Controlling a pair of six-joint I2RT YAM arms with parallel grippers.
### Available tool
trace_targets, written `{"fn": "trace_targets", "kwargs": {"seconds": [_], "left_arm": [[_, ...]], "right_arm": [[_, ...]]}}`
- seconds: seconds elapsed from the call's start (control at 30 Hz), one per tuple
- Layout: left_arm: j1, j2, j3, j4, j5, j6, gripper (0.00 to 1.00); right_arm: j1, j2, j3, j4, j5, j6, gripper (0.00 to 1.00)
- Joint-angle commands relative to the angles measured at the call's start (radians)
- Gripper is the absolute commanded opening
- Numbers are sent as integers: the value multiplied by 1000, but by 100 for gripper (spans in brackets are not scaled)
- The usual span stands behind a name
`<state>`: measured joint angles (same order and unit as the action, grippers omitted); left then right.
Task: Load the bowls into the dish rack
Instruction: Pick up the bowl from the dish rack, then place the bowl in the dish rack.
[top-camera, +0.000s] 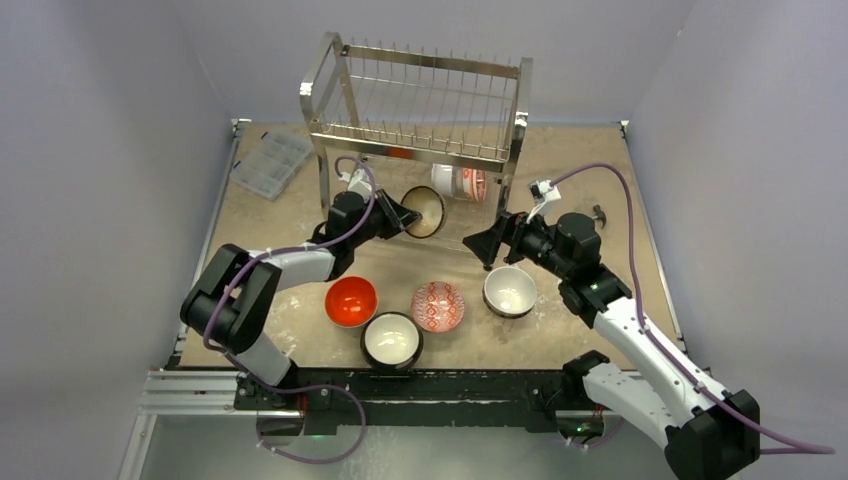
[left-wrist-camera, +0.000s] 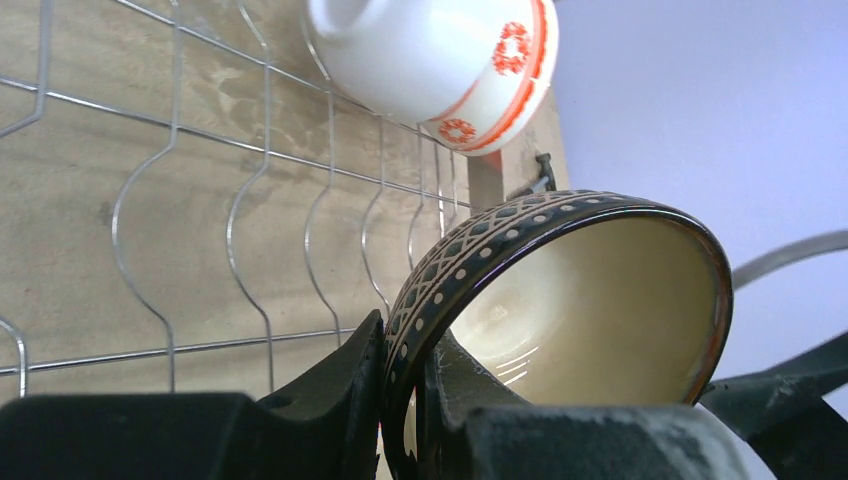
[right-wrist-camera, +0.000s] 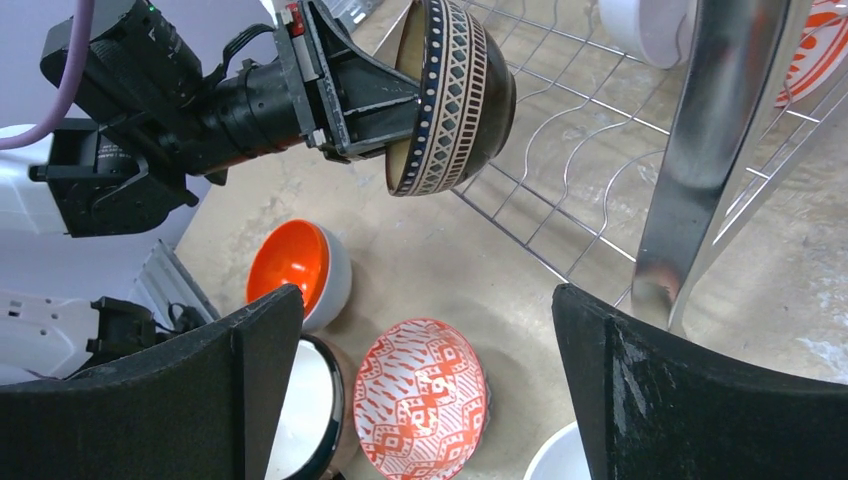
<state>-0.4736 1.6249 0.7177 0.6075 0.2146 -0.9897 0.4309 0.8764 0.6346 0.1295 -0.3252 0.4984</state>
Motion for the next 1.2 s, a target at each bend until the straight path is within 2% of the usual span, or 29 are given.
{"fn": "trace_targets", "kwargs": {"seconds": [0.0,0.13,0.3,0.57,0.8,1.0,1.1,1.17], "left_arm": [[-5,-80,26,114,77,59,0],[-45,-136,32,36,51,156,0],[-172,-228,39,-128,-136,305,0],[-293,-289,56,-221,-269,283,0],[-423,-305,90,-247,-384,292,0],[-451,-298,111,-262,-401,300,0],[-451,-315,108,-261,-413,305,1],[-451,-328,105,-272,-427,311,4]], "right_arm": [[2,-21,30,52,-38,25,95],[2,-34,24,66,-70,36,94],[2,-36,7,101,-111,41,97],[2,4,-32,138,-150,51,96],[2,66,-45,165,-182,52,86],[2,94,-48,167,-197,38,74],[2,93,-48,155,-185,23,62],[2,90,-45,145,-176,12,50]]}}
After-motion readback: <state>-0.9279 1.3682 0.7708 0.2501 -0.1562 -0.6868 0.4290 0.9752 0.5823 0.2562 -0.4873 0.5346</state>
